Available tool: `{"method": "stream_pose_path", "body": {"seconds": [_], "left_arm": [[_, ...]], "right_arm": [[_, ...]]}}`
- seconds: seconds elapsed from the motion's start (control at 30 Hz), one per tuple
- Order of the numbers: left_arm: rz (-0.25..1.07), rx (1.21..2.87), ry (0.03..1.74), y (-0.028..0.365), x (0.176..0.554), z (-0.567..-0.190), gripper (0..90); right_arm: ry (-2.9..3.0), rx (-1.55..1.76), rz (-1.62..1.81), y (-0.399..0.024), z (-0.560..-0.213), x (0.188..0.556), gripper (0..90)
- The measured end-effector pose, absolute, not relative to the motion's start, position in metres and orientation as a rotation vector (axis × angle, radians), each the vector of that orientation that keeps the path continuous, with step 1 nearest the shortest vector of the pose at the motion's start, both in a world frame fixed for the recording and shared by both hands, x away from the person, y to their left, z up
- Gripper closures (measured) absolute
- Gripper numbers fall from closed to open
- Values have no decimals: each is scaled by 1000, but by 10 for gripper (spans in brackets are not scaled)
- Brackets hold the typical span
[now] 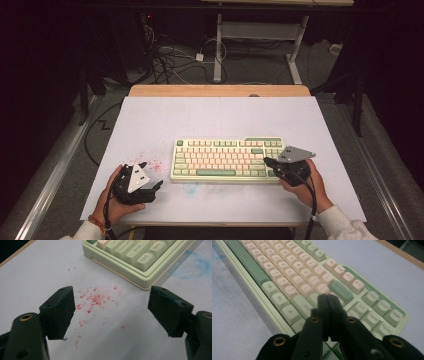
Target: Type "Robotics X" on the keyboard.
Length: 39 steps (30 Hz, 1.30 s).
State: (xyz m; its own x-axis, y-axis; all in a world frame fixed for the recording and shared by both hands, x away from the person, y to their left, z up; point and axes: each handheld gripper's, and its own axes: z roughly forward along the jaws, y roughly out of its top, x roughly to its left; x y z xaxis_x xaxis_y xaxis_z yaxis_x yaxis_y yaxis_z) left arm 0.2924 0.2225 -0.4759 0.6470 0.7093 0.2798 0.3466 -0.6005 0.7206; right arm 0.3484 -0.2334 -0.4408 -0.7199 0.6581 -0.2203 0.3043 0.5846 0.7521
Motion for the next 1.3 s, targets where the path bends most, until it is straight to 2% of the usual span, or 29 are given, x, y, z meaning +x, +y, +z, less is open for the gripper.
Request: {"method": "stream_pose_path", "body": {"seconds": [0.47, 0.6, 0.73, 0.8, 0.87, 1.0, 1.3], "left_arm": [[733, 2214, 813, 227, 291, -475, 223], [723, 2193, 802, 228, 289, -471, 363], [665, 2201, 808, 230, 292, -469, 626], [630, 2203, 816, 231, 295, -468, 731], [638, 2220, 797, 229, 297, -467, 794], [621, 2238, 804, 225, 301, -464, 869], [573, 2255, 797, 215, 315, -460, 873]], "right_arm": [[2412, 751, 925, -218, -459, 358, 900], [2412, 749, 939, -219, -461, 358, 900], [2405, 751, 943, -219, -462, 357, 900], [2400, 750, 941, -218, -462, 357, 900], [2396, 749, 944, -219, -463, 356, 900], [2391, 751, 950, -219, -463, 356, 900], [2386, 751, 947, -219, -464, 355, 900]]}}
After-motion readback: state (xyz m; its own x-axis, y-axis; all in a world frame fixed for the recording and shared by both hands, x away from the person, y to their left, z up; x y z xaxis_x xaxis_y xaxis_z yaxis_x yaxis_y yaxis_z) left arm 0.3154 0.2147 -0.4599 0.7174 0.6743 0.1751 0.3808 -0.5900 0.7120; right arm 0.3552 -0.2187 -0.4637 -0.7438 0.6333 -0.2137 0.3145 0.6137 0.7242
